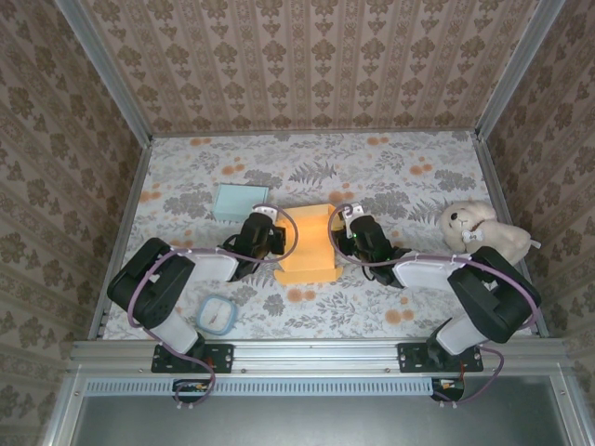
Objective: Fold the paper box
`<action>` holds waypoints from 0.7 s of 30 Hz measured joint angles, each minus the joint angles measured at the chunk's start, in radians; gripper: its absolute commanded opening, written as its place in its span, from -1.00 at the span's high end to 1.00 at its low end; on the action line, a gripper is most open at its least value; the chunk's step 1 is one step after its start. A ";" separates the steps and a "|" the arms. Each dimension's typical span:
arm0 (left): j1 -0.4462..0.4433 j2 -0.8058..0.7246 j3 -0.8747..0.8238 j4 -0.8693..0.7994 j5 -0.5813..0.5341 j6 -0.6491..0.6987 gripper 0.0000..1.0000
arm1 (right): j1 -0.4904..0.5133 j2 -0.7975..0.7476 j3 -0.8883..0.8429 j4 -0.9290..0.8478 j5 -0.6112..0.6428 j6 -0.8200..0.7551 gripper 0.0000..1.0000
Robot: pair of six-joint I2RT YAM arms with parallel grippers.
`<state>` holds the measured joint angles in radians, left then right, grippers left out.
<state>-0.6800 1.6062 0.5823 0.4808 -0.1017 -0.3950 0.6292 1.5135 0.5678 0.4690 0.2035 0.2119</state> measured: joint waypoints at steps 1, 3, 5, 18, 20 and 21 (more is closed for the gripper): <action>-0.003 0.000 0.000 0.000 -0.001 0.001 1.00 | 0.000 0.007 0.002 0.005 0.008 0.001 0.31; -0.007 0.000 0.000 0.000 -0.005 0.006 1.00 | 0.000 0.019 0.005 0.017 0.019 0.003 0.33; -0.010 0.000 0.000 0.000 -0.008 0.008 1.00 | 0.000 0.032 0.007 0.034 0.022 0.004 0.42; -0.016 0.003 0.003 -0.002 -0.033 0.007 1.00 | 0.030 0.072 0.008 0.124 -0.059 0.000 0.55; -0.021 0.006 0.010 -0.007 -0.041 0.007 1.00 | 0.037 0.072 0.008 0.134 -0.082 0.000 0.54; -0.023 0.009 0.013 -0.010 -0.043 0.006 1.00 | 0.039 0.072 0.008 0.134 -0.088 0.000 0.52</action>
<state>-0.7033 1.6150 0.5957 0.4713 -0.1448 -0.3885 0.6682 1.5856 0.5758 0.6033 0.1158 0.2119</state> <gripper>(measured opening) 0.081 0.231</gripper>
